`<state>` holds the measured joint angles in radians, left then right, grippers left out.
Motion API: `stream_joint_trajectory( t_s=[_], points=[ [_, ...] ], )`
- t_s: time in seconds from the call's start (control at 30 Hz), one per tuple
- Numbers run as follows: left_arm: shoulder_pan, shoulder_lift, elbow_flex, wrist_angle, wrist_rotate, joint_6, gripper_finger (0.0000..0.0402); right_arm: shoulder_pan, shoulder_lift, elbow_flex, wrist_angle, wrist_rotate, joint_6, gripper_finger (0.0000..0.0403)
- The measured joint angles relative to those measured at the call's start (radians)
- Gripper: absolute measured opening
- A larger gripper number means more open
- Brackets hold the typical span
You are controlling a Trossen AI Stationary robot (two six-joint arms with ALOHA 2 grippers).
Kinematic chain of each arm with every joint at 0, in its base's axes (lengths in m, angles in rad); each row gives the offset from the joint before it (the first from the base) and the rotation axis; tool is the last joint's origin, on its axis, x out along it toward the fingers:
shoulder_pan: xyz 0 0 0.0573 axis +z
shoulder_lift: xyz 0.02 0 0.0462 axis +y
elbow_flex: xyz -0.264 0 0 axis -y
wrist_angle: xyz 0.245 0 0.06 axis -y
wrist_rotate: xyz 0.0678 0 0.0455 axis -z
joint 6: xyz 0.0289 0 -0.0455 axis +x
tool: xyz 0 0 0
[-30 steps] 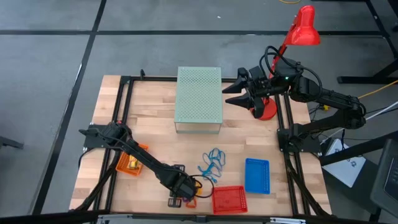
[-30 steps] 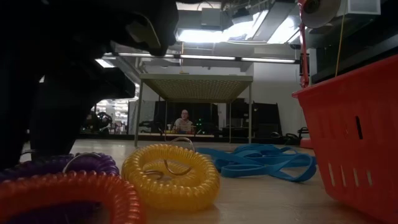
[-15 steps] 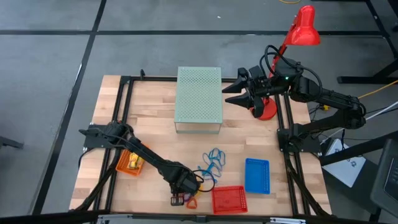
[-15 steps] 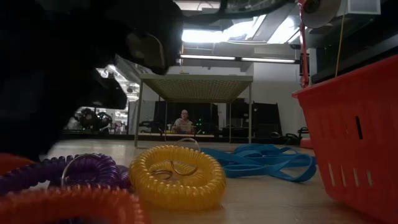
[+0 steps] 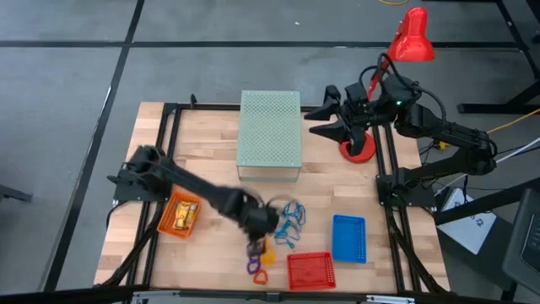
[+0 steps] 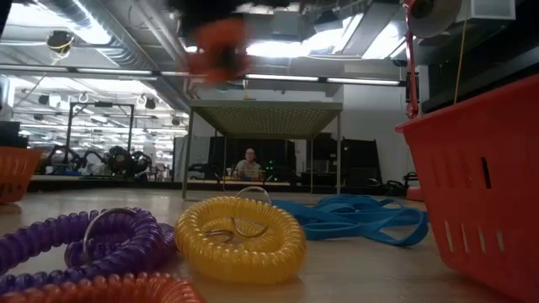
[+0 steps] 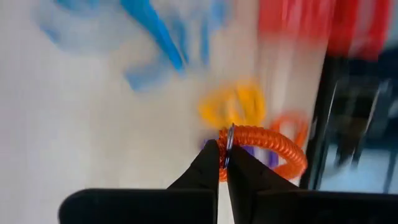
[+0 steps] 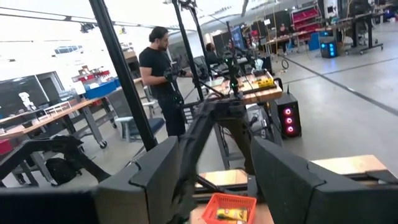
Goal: Pick & Place Office Desk Supplies
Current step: Put the red coil keychain into the red bin
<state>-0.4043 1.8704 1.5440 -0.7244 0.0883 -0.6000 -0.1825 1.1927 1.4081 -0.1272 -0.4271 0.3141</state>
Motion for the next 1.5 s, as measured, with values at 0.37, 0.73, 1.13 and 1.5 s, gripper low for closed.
stream_joint_trajectory(
  t_s=[0.37, 0.73, 1.13, 1.5],
  points=[
    [0.205, 0.038, 0.000, 0.599, 0.038, 0.140, 0.0011, 0.000, 0.000, 0.026, -0.026, -0.011, 0.000, 0.0206],
    [0.201, 0.197, 0.070, 0.780, 0.378, 0.198, 0.0011, 0.000, 0.000, 0.026, -0.079, -0.016, -0.001, 0.0206],
    [0.136, 0.401, 0.311, 0.729, 0.485, 0.259, 0.0011, 0.000, 0.000, 0.026, -0.092, -0.038, -0.026, 0.0206],
    [0.053, 0.492, 0.412, 0.720, 0.461, 0.237, 0.0013, 0.000, 0.000, 0.026, -0.130, -0.040, -0.091, 0.0206]
  ],
)
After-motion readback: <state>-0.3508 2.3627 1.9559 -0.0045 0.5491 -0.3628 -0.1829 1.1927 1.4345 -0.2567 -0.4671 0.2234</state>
